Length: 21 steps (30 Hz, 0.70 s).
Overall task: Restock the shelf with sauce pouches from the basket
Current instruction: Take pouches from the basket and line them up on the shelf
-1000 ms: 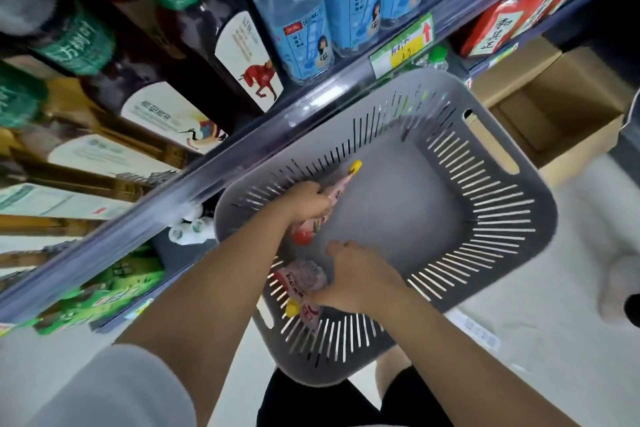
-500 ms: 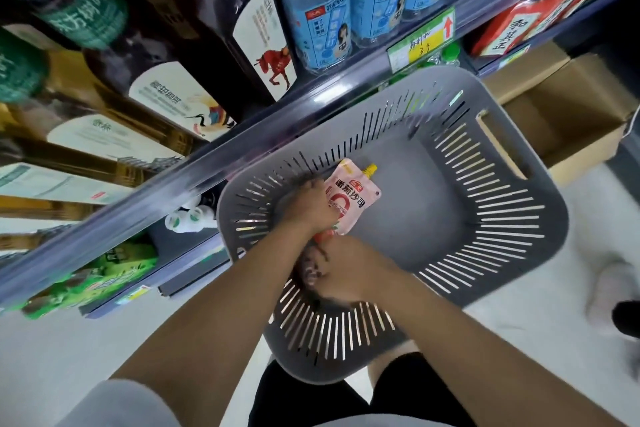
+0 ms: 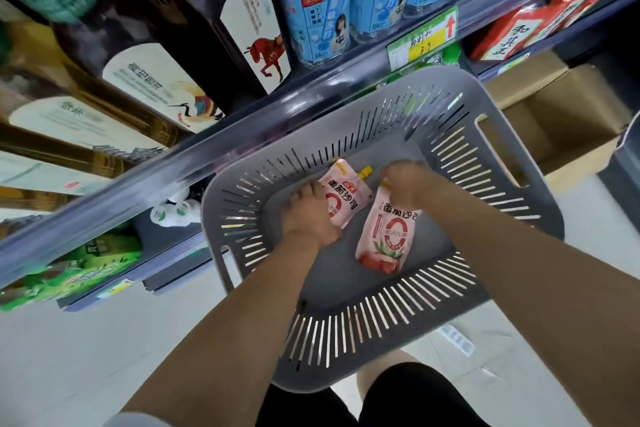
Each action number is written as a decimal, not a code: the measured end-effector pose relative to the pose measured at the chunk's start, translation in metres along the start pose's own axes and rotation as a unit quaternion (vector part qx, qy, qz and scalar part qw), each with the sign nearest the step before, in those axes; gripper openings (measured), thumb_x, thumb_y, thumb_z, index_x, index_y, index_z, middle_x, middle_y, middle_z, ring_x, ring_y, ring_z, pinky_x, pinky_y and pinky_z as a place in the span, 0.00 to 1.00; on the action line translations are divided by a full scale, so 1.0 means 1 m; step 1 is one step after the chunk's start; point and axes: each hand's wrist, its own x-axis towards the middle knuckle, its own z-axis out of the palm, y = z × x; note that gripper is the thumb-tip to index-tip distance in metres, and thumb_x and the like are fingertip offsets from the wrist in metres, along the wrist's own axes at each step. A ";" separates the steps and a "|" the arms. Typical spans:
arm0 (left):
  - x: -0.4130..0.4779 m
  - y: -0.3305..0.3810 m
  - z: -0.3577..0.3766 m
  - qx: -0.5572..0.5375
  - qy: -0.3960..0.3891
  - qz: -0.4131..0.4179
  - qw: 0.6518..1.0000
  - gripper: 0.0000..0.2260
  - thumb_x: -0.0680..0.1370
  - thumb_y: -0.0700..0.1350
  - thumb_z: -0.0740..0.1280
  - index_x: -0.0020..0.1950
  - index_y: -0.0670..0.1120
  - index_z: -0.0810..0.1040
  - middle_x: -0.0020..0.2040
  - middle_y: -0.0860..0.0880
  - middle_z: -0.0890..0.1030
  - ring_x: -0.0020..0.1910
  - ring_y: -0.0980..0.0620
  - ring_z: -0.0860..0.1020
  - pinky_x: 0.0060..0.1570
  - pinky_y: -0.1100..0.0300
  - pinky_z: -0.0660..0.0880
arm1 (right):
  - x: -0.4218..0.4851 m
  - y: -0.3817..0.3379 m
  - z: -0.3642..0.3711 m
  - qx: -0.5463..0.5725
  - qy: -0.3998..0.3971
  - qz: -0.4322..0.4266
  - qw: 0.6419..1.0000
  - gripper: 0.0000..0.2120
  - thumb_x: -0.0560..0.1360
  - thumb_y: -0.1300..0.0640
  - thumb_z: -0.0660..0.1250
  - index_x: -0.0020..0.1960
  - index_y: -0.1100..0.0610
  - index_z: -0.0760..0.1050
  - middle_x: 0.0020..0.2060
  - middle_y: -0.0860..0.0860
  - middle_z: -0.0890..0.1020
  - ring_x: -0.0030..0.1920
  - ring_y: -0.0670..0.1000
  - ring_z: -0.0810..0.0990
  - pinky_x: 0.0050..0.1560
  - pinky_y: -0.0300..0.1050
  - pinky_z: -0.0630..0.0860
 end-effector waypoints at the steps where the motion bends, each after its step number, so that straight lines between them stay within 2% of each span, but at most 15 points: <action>1: -0.001 0.002 0.001 0.001 -0.004 -0.004 1.000 0.49 0.65 0.57 0.76 0.76 0.43 0.52 0.71 0.42 0.64 0.68 0.41 0.66 0.64 0.48 0.69 | 0.002 -0.003 0.006 0.043 0.034 0.010 0.998 0.19 0.73 0.62 0.63 0.63 0.52 0.74 0.62 0.55 0.72 0.65 0.58 0.69 0.64 0.51 0.67; 3: -0.001 0.003 0.001 0.007 -0.011 -0.005 1.000 0.48 0.65 0.56 0.76 0.75 0.43 0.52 0.70 0.42 0.63 0.67 0.41 0.65 0.62 0.47 0.70 | 0.002 -0.012 0.018 0.192 0.116 0.077 0.972 0.22 0.72 0.63 0.65 0.65 0.51 0.71 0.68 0.55 0.65 0.69 0.59 0.63 0.66 0.53 0.65; 5: -0.002 0.005 0.002 0.009 -0.011 -0.015 1.000 0.48 0.65 0.56 0.76 0.75 0.43 0.51 0.69 0.42 0.62 0.67 0.40 0.65 0.61 0.47 0.71 | -0.006 -0.026 0.029 0.335 0.182 0.200 0.903 0.27 0.72 0.61 0.66 0.69 0.53 0.64 0.72 0.56 0.59 0.71 0.59 0.60 0.67 0.57 0.66; 7: -0.004 0.009 0.005 0.008 -0.008 -0.034 0.999 0.48 0.65 0.57 0.75 0.74 0.42 0.51 0.69 0.43 0.62 0.67 0.40 0.65 0.60 0.46 0.71 | -0.017 -0.038 0.037 0.418 0.146 0.320 0.838 0.37 0.71 0.53 0.70 0.74 0.54 0.54 0.72 0.57 0.56 0.71 0.61 0.59 0.66 0.60 0.65; 8: -0.006 0.010 0.007 0.005 -0.007 -0.045 0.999 0.48 0.65 0.59 0.75 0.73 0.42 0.51 0.69 0.43 0.62 0.66 0.40 0.66 0.59 0.46 0.71 | -0.022 -0.044 0.041 0.432 0.101 0.350 0.825 0.45 0.69 0.48 0.72 0.75 0.55 0.48 0.73 0.58 0.54 0.72 0.61 0.57 0.66 0.61 0.64; 10: -0.007 0.012 0.013 -0.003 -0.006 -0.067 0.998 0.48 0.65 0.63 0.73 0.72 0.42 0.53 0.68 0.42 0.63 0.65 0.40 0.67 0.60 0.46 0.71 | -0.026 -0.051 0.046 0.429 0.035 0.359 0.828 0.56 0.66 0.45 0.76 0.77 0.56 0.39 0.75 0.60 0.49 0.74 0.63 0.52 0.69 0.61 0.62; 11: -0.008 0.012 0.015 -0.003 -0.005 -0.075 0.997 0.48 0.65 0.64 0.73 0.72 0.41 0.53 0.68 0.41 0.63 0.66 0.40 0.67 0.61 0.46 0.70 | -0.026 -0.053 0.046 0.422 0.021 0.354 0.835 0.59 0.65 0.45 0.77 0.77 0.56 0.36 0.75 0.60 0.47 0.74 0.63 0.51 0.69 0.61 0.61; 14: -0.006 0.012 0.019 0.018 0.013 -0.072 0.997 0.48 0.64 0.65 0.72 0.71 0.40 0.54 0.68 0.40 0.64 0.67 0.40 0.66 0.65 0.44 0.67 | -0.022 -0.054 0.043 0.420 0.009 0.347 0.838 0.61 0.65 0.47 0.77 0.76 0.53 0.32 0.75 0.60 0.43 0.74 0.64 0.51 0.68 0.60 0.64; 17: -0.004 0.012 0.017 0.022 0.025 -0.049 0.998 0.50 0.65 0.63 0.73 0.74 0.43 0.50 0.70 0.41 0.61 0.70 0.41 0.62 0.66 0.42 0.65 | -0.020 -0.052 0.045 0.395 -0.009 0.348 0.850 0.65 0.63 0.41 0.76 0.76 0.55 0.29 0.75 0.60 0.41 0.75 0.64 0.50 0.69 0.60 0.63; 21: -0.002 0.012 0.018 0.017 0.029 -0.023 0.999 0.52 0.65 0.63 0.73 0.76 0.45 0.45 0.71 0.43 0.60 0.70 0.43 0.62 0.65 0.42 0.66 | -0.023 -0.049 0.049 0.371 -0.012 0.368 0.852 0.60 0.65 0.44 0.73 0.76 0.55 0.29 0.75 0.60 0.44 0.73 0.64 0.53 0.67 0.61 0.63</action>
